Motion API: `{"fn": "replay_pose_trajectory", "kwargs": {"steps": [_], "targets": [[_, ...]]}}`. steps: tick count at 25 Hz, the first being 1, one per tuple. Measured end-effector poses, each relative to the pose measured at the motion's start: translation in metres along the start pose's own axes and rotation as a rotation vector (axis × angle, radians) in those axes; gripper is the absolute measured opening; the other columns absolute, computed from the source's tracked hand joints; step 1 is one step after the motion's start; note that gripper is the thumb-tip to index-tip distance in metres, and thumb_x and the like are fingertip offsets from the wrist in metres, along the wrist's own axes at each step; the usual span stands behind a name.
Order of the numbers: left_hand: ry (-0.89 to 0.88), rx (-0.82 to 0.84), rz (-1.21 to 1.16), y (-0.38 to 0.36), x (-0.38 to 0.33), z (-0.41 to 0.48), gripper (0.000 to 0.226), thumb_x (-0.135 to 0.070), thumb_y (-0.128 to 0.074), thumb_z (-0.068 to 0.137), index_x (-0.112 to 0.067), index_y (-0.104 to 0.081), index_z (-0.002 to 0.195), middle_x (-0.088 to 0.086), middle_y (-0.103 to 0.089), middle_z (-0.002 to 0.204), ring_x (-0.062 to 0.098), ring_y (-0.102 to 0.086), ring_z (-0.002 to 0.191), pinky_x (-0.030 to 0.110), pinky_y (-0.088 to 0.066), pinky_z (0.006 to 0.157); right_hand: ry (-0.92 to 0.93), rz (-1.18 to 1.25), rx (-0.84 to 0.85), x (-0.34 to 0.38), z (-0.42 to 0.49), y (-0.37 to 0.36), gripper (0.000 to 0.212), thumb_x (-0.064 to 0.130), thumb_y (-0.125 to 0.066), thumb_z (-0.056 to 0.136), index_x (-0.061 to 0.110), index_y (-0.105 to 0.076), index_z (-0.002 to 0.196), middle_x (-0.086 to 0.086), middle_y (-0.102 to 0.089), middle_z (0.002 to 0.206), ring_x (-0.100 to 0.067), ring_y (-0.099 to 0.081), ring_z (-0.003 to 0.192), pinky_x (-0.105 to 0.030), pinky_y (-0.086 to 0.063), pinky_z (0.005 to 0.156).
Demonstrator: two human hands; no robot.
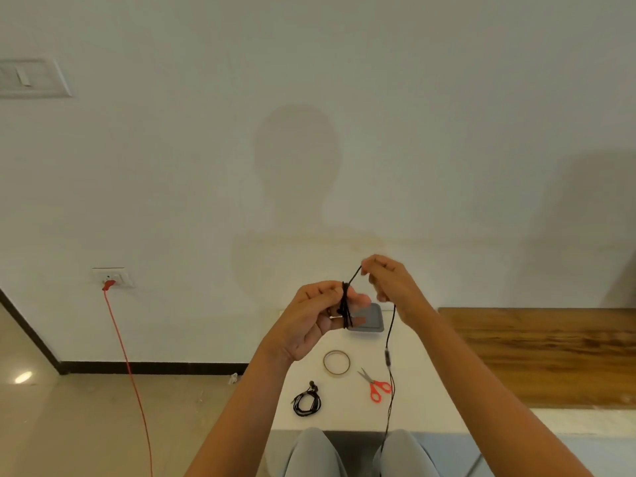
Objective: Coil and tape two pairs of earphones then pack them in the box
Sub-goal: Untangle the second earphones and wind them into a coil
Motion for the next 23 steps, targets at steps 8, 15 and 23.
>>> {"fn": "replay_pose_trajectory", "kwargs": {"steps": [8, 15, 23], "targets": [[-0.167, -0.204, 0.254, 0.038, -0.018, 0.020, 0.020, -0.009, -0.046, 0.098, -0.007, -0.066, 0.099, 0.004, -0.069, 0.116, 0.014, -0.062, 0.115, 0.032, -0.050, 0.097, -0.117, -0.074, 0.277, -0.041, -0.080, -0.055, 0.052, 0.051, -0.045, 0.091, 0.010, -0.069, 0.071, -0.001, -0.055, 0.057, -0.009, -0.047, 0.051, -0.020, -0.042, 0.054], [-0.023, -0.053, 0.639, 0.034, 0.017, 0.011, 0.024, -0.016, -0.051, 0.096, -0.011, -0.072, 0.085, 0.000, -0.072, 0.084, 0.011, -0.060, 0.079, 0.025, -0.043, 0.078, 0.128, -0.058, 0.111, 0.058, -0.061, -0.007, 0.037, 0.029, -0.053, 0.095, 0.009, -0.065, 0.065, -0.003, -0.050, 0.054, -0.011, -0.044, 0.045, -0.020, -0.039, 0.046], [-0.032, 0.075, 0.057, 0.004, 0.010, 0.004, 0.019, -0.012, -0.048, 0.094, -0.003, -0.062, 0.084, 0.022, -0.069, 0.106, 0.036, -0.061, 0.111, 0.054, -0.045, 0.101, -0.036, -0.181, 0.049, -0.004, 0.002, -0.005, 0.036, 0.041, -0.048, 0.095, 0.014, -0.060, 0.075, 0.002, -0.045, 0.062, -0.009, -0.038, 0.052, -0.021, -0.032, 0.046]]}}
Point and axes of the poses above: each hand's wrist, its own z-axis towards the middle knuckle, its own y-axis out of the back of the hand, x = y × z, the point moved 6 cm from there along z, towards the middle knuckle
